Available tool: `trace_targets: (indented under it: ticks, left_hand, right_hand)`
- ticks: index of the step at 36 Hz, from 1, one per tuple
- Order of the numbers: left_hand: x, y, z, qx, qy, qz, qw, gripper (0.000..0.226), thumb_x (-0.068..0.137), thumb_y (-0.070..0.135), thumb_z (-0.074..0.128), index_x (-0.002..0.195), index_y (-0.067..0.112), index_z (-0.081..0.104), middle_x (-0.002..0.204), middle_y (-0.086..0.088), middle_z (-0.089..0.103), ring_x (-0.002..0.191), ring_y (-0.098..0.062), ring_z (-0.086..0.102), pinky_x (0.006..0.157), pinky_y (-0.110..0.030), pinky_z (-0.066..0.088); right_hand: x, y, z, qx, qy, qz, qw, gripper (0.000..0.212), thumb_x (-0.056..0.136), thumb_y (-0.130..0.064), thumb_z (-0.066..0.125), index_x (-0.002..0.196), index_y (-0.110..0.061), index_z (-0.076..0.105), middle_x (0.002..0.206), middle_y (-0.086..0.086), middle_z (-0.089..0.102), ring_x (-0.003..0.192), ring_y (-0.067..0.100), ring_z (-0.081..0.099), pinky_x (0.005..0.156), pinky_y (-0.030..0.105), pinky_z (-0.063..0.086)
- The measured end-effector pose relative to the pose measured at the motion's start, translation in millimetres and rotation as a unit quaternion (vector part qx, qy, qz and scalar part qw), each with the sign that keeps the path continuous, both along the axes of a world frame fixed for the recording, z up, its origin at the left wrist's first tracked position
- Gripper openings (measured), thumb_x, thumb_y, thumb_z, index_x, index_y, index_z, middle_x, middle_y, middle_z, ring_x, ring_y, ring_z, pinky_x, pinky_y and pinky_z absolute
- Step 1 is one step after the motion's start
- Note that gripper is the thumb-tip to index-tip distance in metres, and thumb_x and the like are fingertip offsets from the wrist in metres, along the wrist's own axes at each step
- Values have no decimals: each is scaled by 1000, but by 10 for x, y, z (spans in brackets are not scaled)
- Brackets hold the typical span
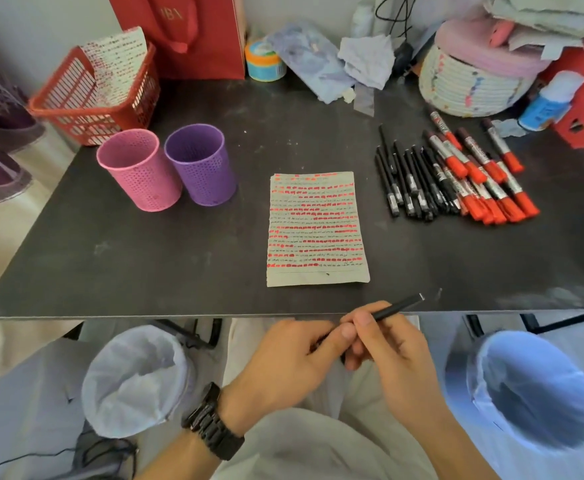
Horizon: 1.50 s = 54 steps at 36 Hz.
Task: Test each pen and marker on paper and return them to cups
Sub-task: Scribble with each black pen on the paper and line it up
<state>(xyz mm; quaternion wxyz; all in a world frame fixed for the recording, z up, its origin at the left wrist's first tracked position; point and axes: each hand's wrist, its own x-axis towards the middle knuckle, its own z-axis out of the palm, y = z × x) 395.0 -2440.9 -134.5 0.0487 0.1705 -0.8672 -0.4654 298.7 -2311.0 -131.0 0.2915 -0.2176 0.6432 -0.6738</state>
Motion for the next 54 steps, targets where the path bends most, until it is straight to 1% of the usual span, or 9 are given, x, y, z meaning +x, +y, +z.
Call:
trace_targets:
  ticks: [3,6,10,18,24,27,34,46,54]
  left_hand:
    - [28,-14,-49,30,15,32,999,69,89,80,37,65,17,53,55,-1,47,51,-9,39,53,-31,31]
    - [43,-37,-21,17,20,51,998,73,84,87,35,67,18,51,59,-1,55,55,-16,49,56,-38,41]
    - [80,-159,58,-93,5,51,994,60,78,94,27,74,35,38,71,14,60,58,-9,53,51,-20,32]
    - [136,-722,139,-198,54,216,955,33,83,71,50,87,41,37,86,26,63,69,5,58,58,-17,36]
    - [4,-982,23,-166,33,128,977,37,84,47,69,99,29,39,120,27,58,118,-7,57,87,-36,50]
    - [-68,-927,-54,-203,17,82,976,43,85,49,69,115,37,41,118,21,57,144,-3,37,120,-40,30]
    - [-211,-688,-62,-215,10,77,974,59,81,60,61,102,57,6,136,18,58,147,-2,30,125,-44,15]
    - [-220,-710,-36,-188,12,87,978,64,75,63,67,97,56,7,139,19,56,145,2,31,125,-39,14]
    - [-220,-775,-78,-150,10,99,984,44,80,45,66,91,36,25,142,21,54,143,8,28,122,-40,21]
  right_hand:
    - [-40,2,55,7,17,16,1000,21,95,-26,57,91,-12,72,66,-1,67,59,14,64,59,19,53]
    - [-80,-22,98,10,31,28,999,17,94,-30,60,90,-23,75,71,4,71,61,16,66,60,21,54]
    - [-145,-78,123,-3,36,15,999,13,94,-35,65,93,-29,76,72,8,72,60,19,66,61,24,56]
    - [-396,-88,135,-91,-73,-114,987,21,87,-35,63,86,-18,74,63,12,64,53,22,57,52,25,49]
    - [-466,-52,74,-74,-89,-126,985,16,80,-37,70,76,-22,66,56,7,55,50,20,53,50,26,48]
    - [-485,-28,58,-71,-97,-130,984,17,80,-37,71,74,-21,65,54,6,53,50,20,51,50,26,49]
    - [-535,-277,195,-78,-116,-76,987,22,94,-20,60,79,-17,77,65,13,67,56,19,62,52,27,52]
    - [-562,-913,131,-15,-26,-77,997,24,102,-20,60,81,-9,57,53,4,60,45,14,55,44,25,46]
    - [-514,-889,19,30,77,-39,996,19,97,-20,68,82,-10,62,56,2,62,48,12,59,46,22,49]
